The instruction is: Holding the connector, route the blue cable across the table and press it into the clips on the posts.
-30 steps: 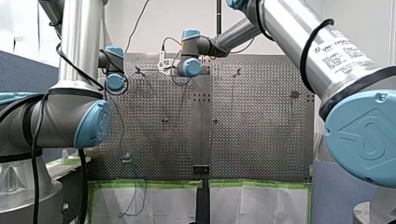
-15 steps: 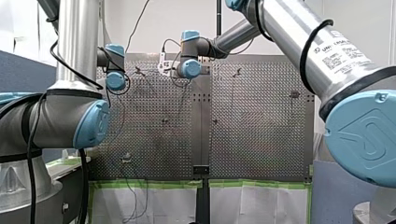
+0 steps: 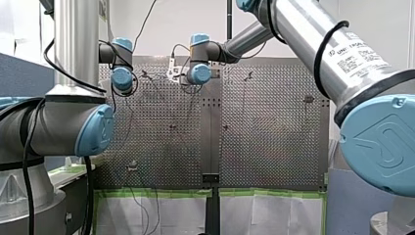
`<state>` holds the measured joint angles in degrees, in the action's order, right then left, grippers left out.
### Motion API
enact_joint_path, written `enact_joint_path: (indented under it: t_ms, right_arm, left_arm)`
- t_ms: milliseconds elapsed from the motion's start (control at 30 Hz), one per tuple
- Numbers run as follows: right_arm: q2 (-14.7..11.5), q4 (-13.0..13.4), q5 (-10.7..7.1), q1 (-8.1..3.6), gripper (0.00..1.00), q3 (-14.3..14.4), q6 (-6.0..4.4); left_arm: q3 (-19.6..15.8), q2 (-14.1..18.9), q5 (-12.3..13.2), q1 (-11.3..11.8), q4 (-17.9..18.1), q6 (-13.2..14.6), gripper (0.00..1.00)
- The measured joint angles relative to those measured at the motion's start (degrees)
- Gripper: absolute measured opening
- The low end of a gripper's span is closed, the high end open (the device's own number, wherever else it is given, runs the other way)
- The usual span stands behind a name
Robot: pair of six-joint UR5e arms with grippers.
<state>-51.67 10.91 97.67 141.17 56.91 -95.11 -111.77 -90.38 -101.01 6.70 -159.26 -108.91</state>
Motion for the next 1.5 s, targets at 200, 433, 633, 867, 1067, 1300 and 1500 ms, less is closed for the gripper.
enact_joint_path:
  t_ms: [200, 433, 633, 867, 1067, 1300, 1500]
  right_arm:
    - [0.1, -0.1, 0.14, -0.02, 0.0, 0.0, 0.0]
    - [0.2, -0.1, 0.16, -0.03, 0.0, 0.0, 0.0]
    - [0.2, -0.1, 0.1, -0.04, 0.0, 0.0, 0.0]
    - [0.4, -0.1, 0.04, -0.04, 0.0, 0.0, 0.0]
    - [0.8, -0.1, 0.08, -0.01, 0.0, 0.0, -0.21]
    - [1.0, -0.1, 0.15, 0.0, 0.0, 0.0, -0.3]
    - [1.0, -0.1, 0.15, -0.09, 0.0, 0.0, -0.57]
  left_arm:
    - [0.0, 0.6, 2.8, -1.4, -2.8, -2.1, 1.0]
    - [-0.8, 3.1, 6.7, -1.8, -3.3, -5.8, 1.0]
    - [-1.4, 5.1, 7.8, -1.5, -3.2, -7.5, 1.0]
    - [-2.3, 5.6, 6.9, -1.9, -3.8, -6.6, 1.0]
    - [-3.3, 7.7, 6.7, -2.5, -4.1, -4.9, 1.0]
    - [-3.4, 11.4, 6.8, -3.4, -4.1, -1.4, 1.0]
    - [-3.4, 11.9, 8.6, -4.6, -4.0, 1.8, 1.0]
